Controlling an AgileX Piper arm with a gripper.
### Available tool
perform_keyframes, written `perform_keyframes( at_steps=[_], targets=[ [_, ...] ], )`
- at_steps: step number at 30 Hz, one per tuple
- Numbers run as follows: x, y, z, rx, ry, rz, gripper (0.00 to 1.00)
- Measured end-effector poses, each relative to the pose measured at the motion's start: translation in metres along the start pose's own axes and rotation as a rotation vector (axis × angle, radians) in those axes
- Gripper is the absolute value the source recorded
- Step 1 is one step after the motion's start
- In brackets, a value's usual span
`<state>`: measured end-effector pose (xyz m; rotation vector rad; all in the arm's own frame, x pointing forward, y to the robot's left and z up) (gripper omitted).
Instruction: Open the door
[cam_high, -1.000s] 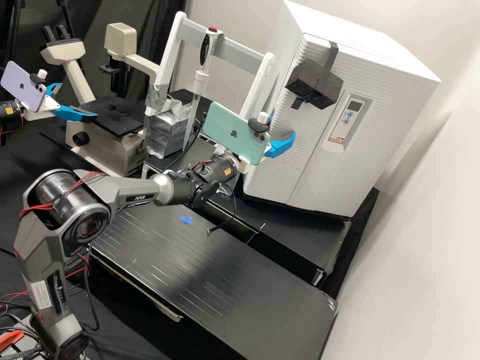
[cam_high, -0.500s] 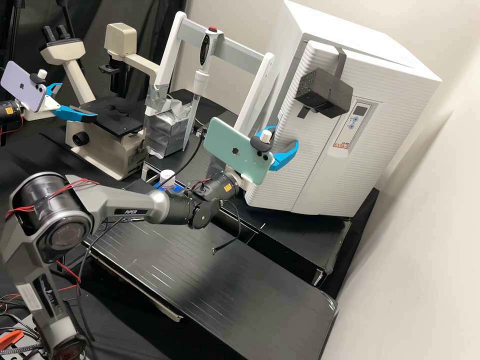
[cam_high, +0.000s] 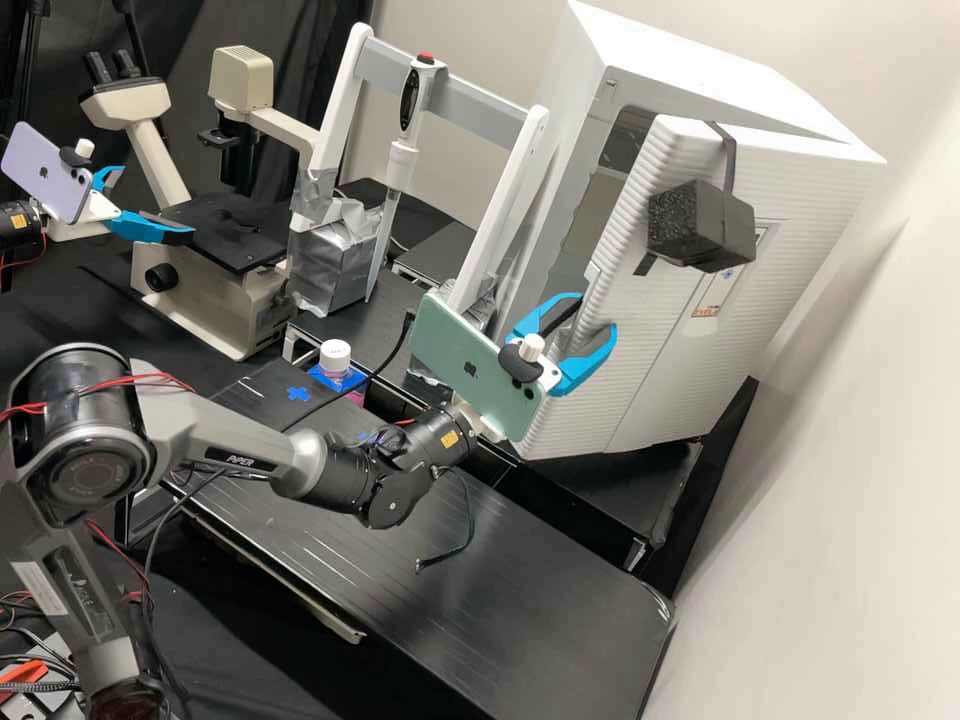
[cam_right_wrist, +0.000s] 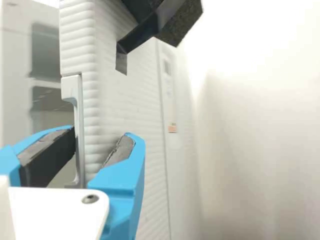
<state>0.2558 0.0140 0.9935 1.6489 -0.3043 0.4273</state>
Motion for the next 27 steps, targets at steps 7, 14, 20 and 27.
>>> perform_keyframes(
  at_steps=[7, 14, 20, 27],
  targets=[
    [-0.012, 0.008, 0.019, 0.022, -0.077, 0.063, 1.00],
    [-0.018, 0.008, 0.032, 0.046, -0.125, 0.087, 1.00],
    [-0.027, 0.001, 0.037, 0.048, -0.137, 0.068, 1.00],
    [-0.066, -0.008, 0.045, 0.024, -0.194, 0.027, 1.00]
  ],
)
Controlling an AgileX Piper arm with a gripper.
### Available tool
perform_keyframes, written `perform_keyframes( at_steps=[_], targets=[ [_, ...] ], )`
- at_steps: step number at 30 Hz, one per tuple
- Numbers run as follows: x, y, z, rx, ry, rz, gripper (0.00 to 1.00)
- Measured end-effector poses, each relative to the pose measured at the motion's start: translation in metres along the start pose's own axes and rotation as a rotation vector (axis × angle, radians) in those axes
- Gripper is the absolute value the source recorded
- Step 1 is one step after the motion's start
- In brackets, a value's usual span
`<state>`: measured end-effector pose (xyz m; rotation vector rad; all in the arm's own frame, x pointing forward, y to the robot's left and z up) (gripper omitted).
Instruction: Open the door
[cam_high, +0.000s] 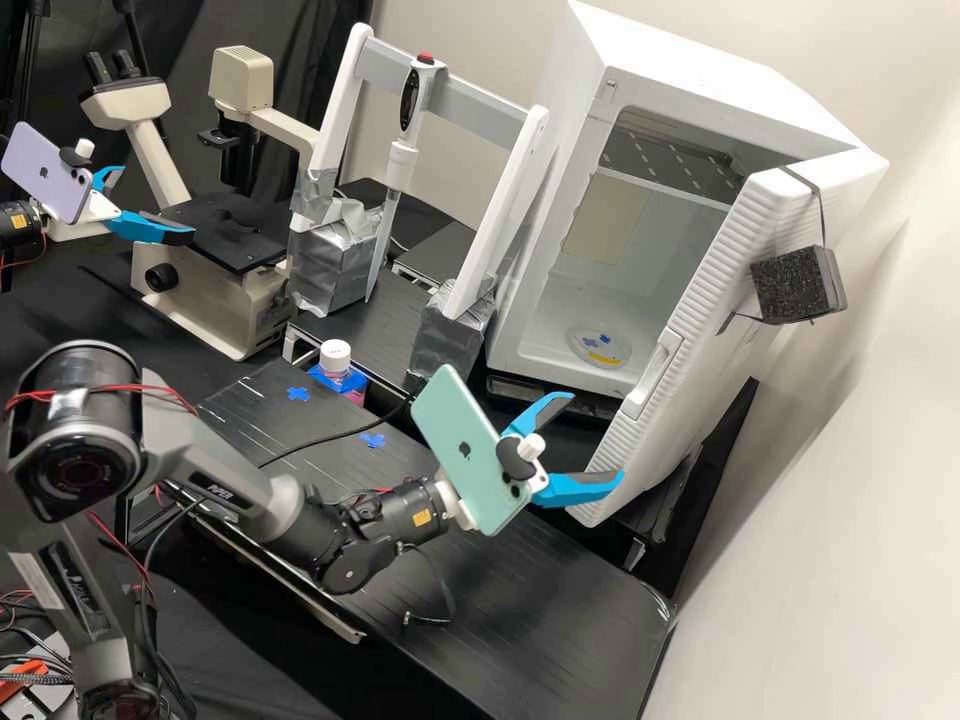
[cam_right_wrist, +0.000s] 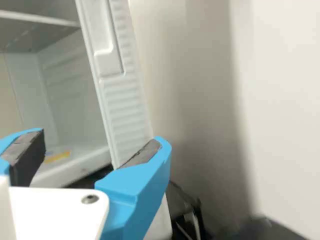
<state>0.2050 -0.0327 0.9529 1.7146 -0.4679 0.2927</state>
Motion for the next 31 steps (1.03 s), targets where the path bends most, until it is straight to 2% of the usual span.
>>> perform_keyframes(
  at_steps=[5, 7, 13, 16, 18, 24, 31],
  targets=[
    [-0.030, -0.004, -0.014, 0.013, 0.112, -0.028, 1.00],
    [-0.042, -0.011, -0.025, 0.009, 0.188, -0.060, 1.00],
    [-0.058, -0.036, -0.043, 0.029, 0.301, -0.168, 1.00],
    [-0.056, -0.048, -0.042, 0.039, 0.302, -0.231, 1.00],
    [-0.054, -0.053, -0.039, 0.041, 0.287, -0.245, 1.00],
    [-0.049, -0.059, -0.029, 0.055, 0.240, -0.266, 1.00],
    [-0.048, -0.063, -0.027, 0.067, 0.229, -0.277, 1.00]
  ],
)
